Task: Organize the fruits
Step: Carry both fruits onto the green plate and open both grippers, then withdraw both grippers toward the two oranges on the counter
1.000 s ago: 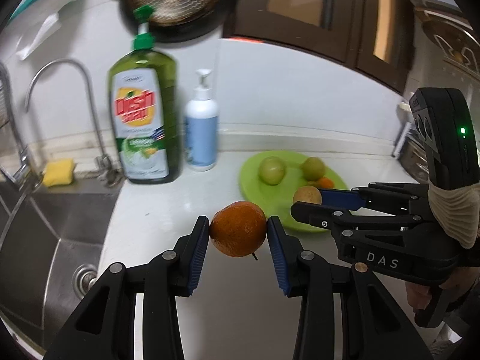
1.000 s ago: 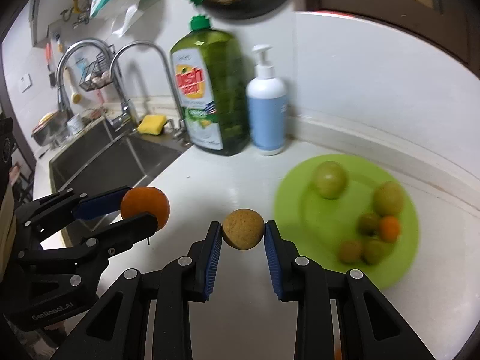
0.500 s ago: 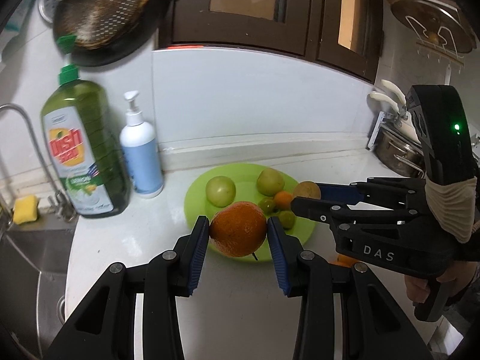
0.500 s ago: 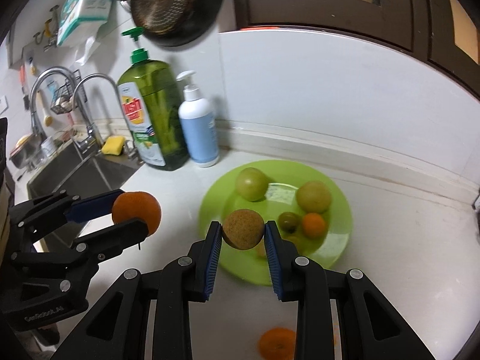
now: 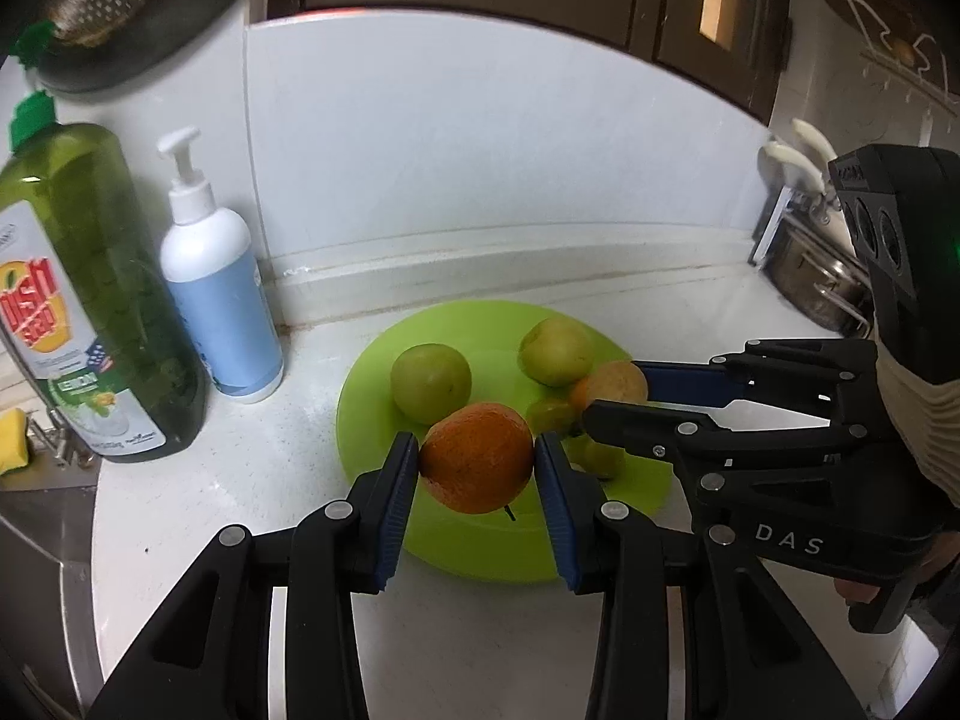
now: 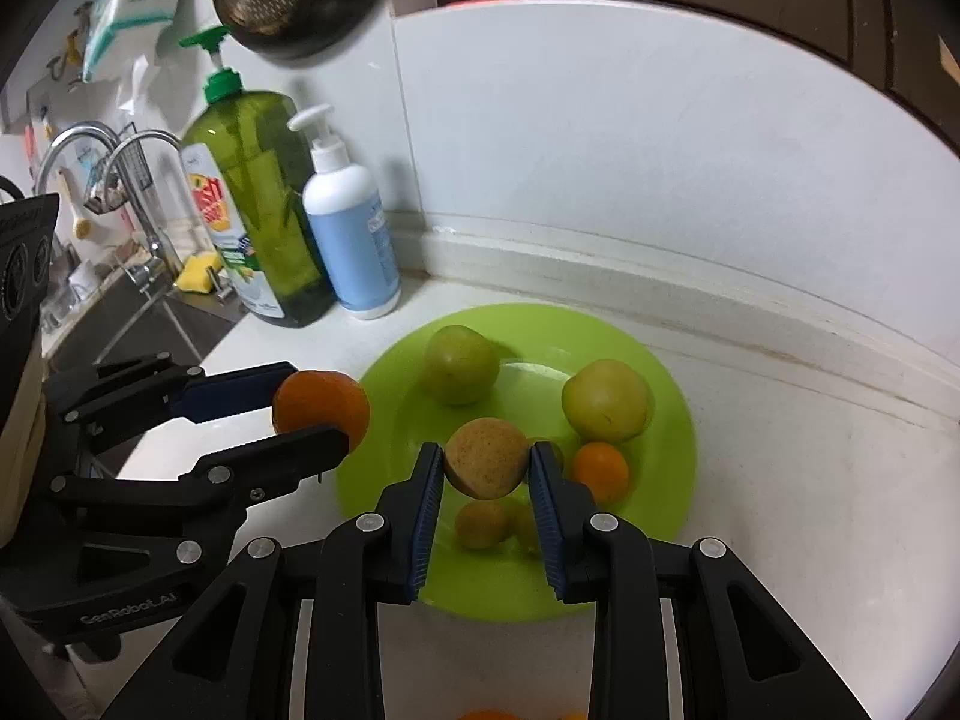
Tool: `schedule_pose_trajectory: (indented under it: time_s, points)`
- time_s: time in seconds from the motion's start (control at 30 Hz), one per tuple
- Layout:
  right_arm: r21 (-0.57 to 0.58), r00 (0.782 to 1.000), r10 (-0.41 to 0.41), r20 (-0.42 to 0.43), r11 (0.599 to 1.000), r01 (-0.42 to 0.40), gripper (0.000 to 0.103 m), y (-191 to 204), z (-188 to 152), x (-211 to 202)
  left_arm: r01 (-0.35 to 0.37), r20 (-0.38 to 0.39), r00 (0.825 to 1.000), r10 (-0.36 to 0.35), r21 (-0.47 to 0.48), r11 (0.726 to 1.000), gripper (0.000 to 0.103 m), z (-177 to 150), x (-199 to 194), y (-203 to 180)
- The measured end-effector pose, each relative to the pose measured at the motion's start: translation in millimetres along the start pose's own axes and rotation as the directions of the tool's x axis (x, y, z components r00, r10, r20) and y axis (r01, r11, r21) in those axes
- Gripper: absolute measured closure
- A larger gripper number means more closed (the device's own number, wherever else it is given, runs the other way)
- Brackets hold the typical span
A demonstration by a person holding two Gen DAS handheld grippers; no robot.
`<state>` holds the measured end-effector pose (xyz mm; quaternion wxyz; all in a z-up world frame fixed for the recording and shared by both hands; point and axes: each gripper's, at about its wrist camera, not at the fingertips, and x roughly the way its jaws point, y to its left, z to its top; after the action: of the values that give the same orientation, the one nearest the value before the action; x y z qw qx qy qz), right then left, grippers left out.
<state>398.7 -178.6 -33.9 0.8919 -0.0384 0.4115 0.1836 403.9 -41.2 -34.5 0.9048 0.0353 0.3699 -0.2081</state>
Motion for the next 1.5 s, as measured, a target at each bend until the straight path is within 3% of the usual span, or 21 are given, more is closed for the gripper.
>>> schedule_pose_trajectory:
  time_s: [0.47,0.83,1.1,1.17,1.23,1.5]
  points:
    - [-0.005,0.997,0.021,-0.076,1.0,-0.022,0.073,-7,3,39,0.006,-0.085,0.996,-0.006,0.0,1.0,0.063,-3,43,14]
    - [-0.001,0.995,0.021,-0.099,1.0,-0.021,0.073,-9,3,52,0.019,-0.112,0.994,-0.02,-0.01,1.0,0.063,-3,51,20]
    - [0.009,0.996,0.016,-0.092,1.0,-0.015,0.072,-8,4,51,-0.014,-0.079,0.997,0.013,-0.009,1.0,0.057,-2,37,22]
    - [0.013,0.996,0.011,-0.088,1.0,-0.009,0.067,-8,4,48,-0.027,-0.068,0.997,0.026,-0.016,1.0,0.052,-1,30,23]
    - [0.015,0.997,0.006,-0.073,1.0,-0.005,0.06,-7,4,41,-0.044,-0.055,0.998,0.043,-0.018,0.999,0.05,-1,23,24]
    - [0.022,1.0,-0.021,0.003,1.0,0.021,0.06,2,1,1,-0.088,0.006,0.996,0.088,-0.033,0.996,0.042,2,-14,17]
